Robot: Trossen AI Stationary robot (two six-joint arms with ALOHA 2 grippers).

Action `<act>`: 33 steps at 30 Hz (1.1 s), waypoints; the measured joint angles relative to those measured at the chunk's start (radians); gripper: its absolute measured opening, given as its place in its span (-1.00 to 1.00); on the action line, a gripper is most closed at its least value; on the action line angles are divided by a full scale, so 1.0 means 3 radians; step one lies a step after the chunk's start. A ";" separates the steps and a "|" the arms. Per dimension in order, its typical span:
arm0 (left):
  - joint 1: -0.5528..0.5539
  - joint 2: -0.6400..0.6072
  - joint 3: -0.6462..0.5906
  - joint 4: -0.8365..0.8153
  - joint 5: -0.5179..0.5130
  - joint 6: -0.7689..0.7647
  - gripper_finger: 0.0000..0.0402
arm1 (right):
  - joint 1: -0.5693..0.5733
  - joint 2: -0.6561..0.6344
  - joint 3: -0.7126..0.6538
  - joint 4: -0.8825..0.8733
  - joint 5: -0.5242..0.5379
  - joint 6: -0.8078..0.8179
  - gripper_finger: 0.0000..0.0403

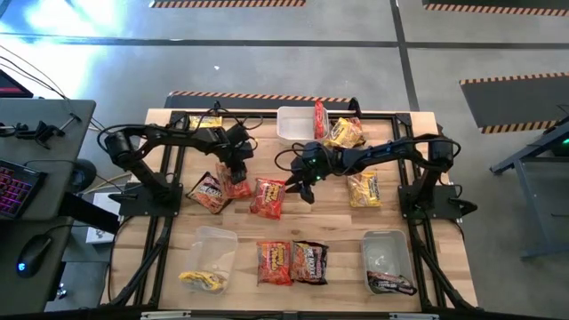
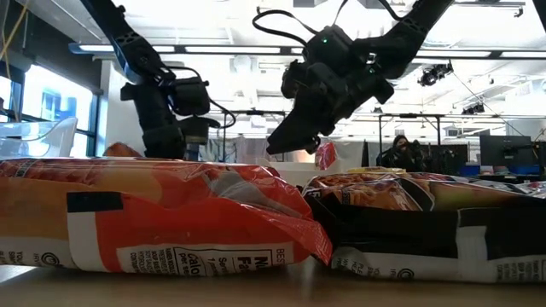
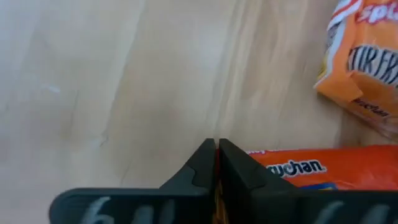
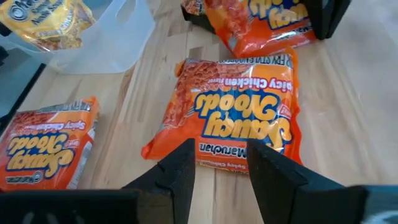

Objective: Sort Maruchan noodles
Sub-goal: Put the orange noodle pack into the white bin

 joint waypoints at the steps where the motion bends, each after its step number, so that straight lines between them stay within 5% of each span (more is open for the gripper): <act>1: -0.0001 -0.0039 0.0000 0.0010 0.0000 0.0001 -0.97 | 0.0000 0.0000 0.0000 -0.0001 0.0034 0.0000 -0.34; 15: -0.0007 -0.0690 0.0003 0.0015 -0.0020 -0.0206 -1.00 | -0.0001 0.0001 0.0001 0.0223 0.0103 0.0288 -0.34; 19: -0.0027 -0.0889 0.0004 0.0016 -0.0020 -0.0268 -1.00 | 0.0042 0.0001 0.0001 0.0558 0.0469 0.0737 -0.32; 28: -0.0132 -0.1235 0.0006 0.0055 -0.0037 -0.0405 -1.00 | -0.0067 0.0305 0.0074 0.1395 0.0535 0.1748 0.22; 33: -0.0214 -0.1322 0.0008 0.0075 -0.0103 -0.0432 -1.00 | -0.0065 0.0746 0.0458 0.1513 0.0452 0.1717 0.42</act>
